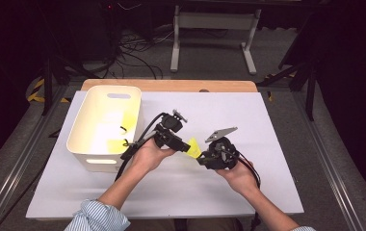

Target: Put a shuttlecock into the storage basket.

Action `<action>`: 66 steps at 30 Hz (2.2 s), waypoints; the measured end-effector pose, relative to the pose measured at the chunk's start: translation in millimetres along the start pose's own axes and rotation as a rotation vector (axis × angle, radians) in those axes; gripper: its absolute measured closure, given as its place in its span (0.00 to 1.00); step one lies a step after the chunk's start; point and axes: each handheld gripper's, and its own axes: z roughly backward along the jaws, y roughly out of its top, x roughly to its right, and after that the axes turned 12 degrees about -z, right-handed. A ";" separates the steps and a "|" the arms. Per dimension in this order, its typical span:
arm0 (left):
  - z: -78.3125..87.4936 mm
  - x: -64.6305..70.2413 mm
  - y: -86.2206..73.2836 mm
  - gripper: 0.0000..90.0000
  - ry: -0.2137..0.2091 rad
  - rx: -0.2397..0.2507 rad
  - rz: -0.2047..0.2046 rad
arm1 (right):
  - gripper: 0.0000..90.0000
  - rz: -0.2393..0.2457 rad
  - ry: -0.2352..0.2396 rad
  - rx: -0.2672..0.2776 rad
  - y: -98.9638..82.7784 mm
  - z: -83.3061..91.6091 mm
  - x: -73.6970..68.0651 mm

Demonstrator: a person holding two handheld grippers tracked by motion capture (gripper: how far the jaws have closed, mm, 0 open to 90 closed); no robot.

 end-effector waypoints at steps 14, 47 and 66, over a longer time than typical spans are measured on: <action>-2.3 1.4 0.7 0.81 -0.008 -0.026 -0.023 | 0.72 0.008 -0.002 -0.006 4.7 -4.9 -4.4; 6.9 12.6 12.5 1.00 0.014 -0.044 -0.088 | 0.62 0.004 -0.018 0.030 -4.6 -2.3 -2.1; 23.1 10.6 12.8 1.00 0.051 -0.028 -0.079 | 0.32 -0.051 -0.067 0.209 -38.6 31.8 23.6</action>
